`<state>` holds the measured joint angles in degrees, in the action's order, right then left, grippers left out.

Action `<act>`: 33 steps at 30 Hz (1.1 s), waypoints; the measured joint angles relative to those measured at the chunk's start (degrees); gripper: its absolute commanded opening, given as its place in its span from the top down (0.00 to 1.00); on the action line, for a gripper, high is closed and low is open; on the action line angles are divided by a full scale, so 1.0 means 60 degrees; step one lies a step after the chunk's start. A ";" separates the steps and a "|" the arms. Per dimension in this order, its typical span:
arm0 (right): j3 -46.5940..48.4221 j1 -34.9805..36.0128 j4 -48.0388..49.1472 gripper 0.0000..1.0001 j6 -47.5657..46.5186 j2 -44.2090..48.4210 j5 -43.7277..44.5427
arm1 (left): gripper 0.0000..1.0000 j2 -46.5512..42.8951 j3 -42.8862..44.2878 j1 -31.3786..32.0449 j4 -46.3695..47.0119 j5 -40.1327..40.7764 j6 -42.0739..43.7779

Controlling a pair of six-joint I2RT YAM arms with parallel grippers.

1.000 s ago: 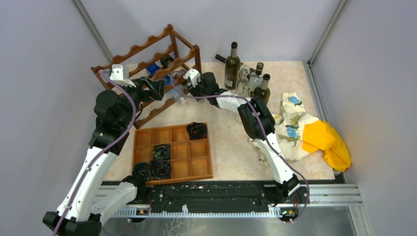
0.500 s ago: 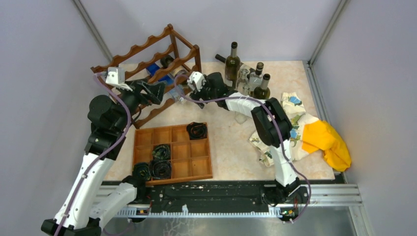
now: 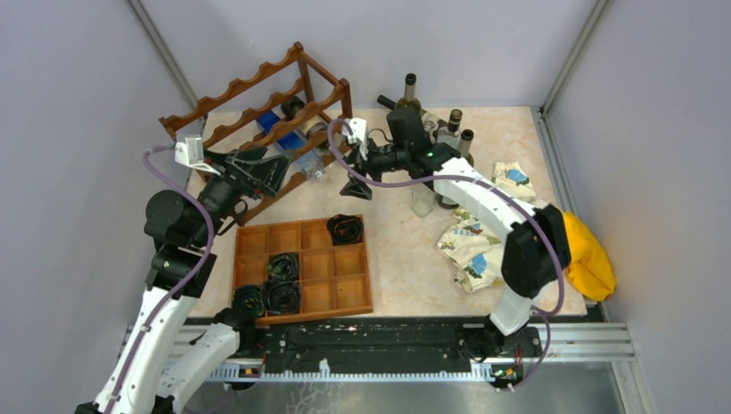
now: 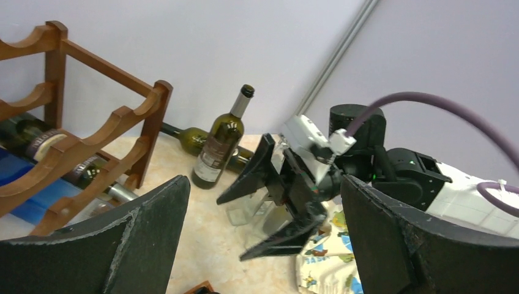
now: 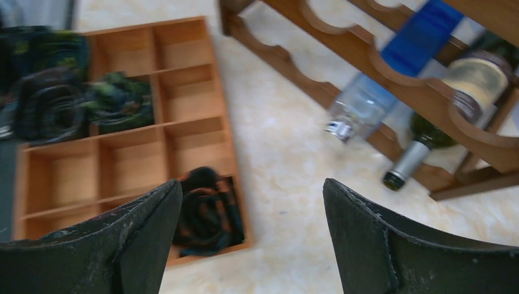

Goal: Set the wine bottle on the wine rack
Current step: Place the wine bottle in the wine rack, then pick up the wine bottle from the center of the board.

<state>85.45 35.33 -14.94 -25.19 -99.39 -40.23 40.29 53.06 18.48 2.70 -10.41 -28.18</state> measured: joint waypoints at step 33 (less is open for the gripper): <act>-0.3027 -0.4779 -0.5668 0.07 -0.1942 0.6958 -0.2674 | 0.02 0.0208 -0.1887 0.0004 0.1785 -0.4146 -0.3366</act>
<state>67.29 6.66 -48.95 -36.84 -57.65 -56.27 41.54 41.74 18.50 13.41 -35.29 -48.38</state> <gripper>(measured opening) 0.934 0.979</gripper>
